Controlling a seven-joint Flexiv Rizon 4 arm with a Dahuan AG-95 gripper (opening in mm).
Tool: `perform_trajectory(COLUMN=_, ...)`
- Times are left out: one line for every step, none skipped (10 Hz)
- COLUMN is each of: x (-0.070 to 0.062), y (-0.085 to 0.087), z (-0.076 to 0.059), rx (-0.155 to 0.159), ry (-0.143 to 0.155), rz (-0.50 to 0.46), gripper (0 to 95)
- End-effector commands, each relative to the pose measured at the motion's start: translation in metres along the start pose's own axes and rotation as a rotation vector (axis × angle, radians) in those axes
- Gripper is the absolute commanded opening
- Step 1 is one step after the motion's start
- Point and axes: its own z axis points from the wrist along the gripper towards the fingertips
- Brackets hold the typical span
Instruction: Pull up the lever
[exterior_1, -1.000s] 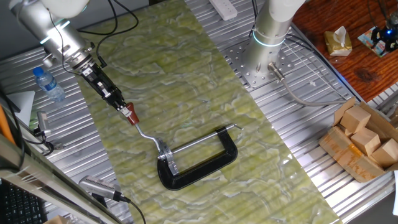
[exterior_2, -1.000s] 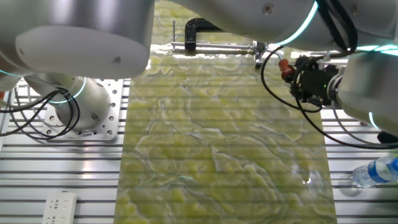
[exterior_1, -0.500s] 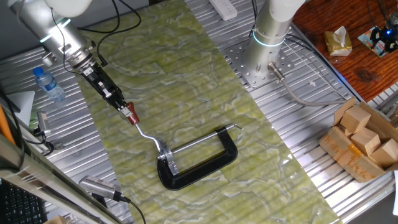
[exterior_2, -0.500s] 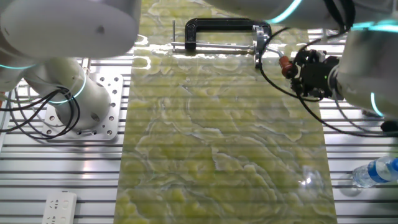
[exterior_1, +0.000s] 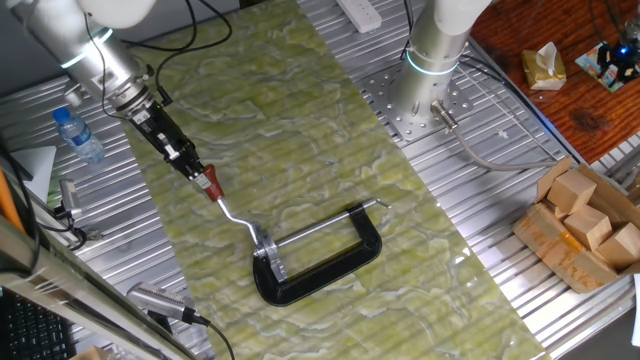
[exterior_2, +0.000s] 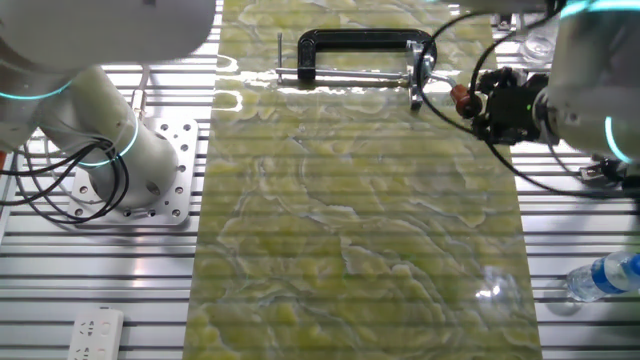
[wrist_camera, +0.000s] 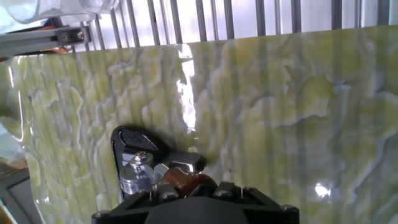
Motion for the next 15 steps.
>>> perform_trajectory(x=0.001, y=0.003, z=-0.001, rx=0.013, ry=-0.004, rz=0.001, gripper=0.0)
perform_trajectory(x=0.001, y=0.006, z=-0.003, rx=0.013, ry=-0.004, rz=0.009, gripper=0.0)
perform_trajectory(x=0.001, y=0.01, z=-0.005, rx=0.025, ry=-0.002, rz=0.014, gripper=0.0)
perform_trajectory(x=0.001, y=0.012, z=-0.006, rx=0.028, ry=-0.003, rz=0.015, gripper=0.0)
perform_trajectory(x=0.001, y=0.014, z=-0.005, rx=0.04, ry=-0.006, rz=0.02, gripper=0.0)
perform_trajectory(x=0.002, y=0.017, z=-0.005, rx=0.045, ry=-0.008, rz=0.026, gripper=0.0)
perform_trajectory(x=0.002, y=0.019, z=-0.005, rx=0.047, ry=-0.011, rz=0.034, gripper=0.0)
perform_trajectory(x=0.002, y=0.021, z=-0.005, rx=0.061, ry=-0.012, rz=0.039, gripper=0.0)
perform_trajectory(x=0.002, y=0.022, z=-0.005, rx=0.068, ry=-0.014, rz=0.041, gripper=0.0)
perform_trajectory(x=0.001, y=0.024, z=-0.007, rx=0.068, ry=-0.014, rz=0.046, gripper=0.0)
perform_trajectory(x=-0.001, y=0.026, z=-0.009, rx=0.067, ry=-0.013, rz=0.053, gripper=0.0)
perform_trajectory(x=-0.001, y=0.028, z=-0.01, rx=0.068, ry=-0.013, rz=0.054, gripper=0.0)
perform_trajectory(x=-0.001, y=0.031, z=-0.009, rx=0.067, ry=-0.014, rz=0.061, gripper=19.0)
perform_trajectory(x=-0.001, y=0.034, z=-0.009, rx=0.068, ry=-0.015, rz=0.065, gripper=19.0)
perform_trajectory(x=0.0, y=0.035, z=-0.008, rx=0.067, ry=-0.018, rz=0.067, gripper=19.0)
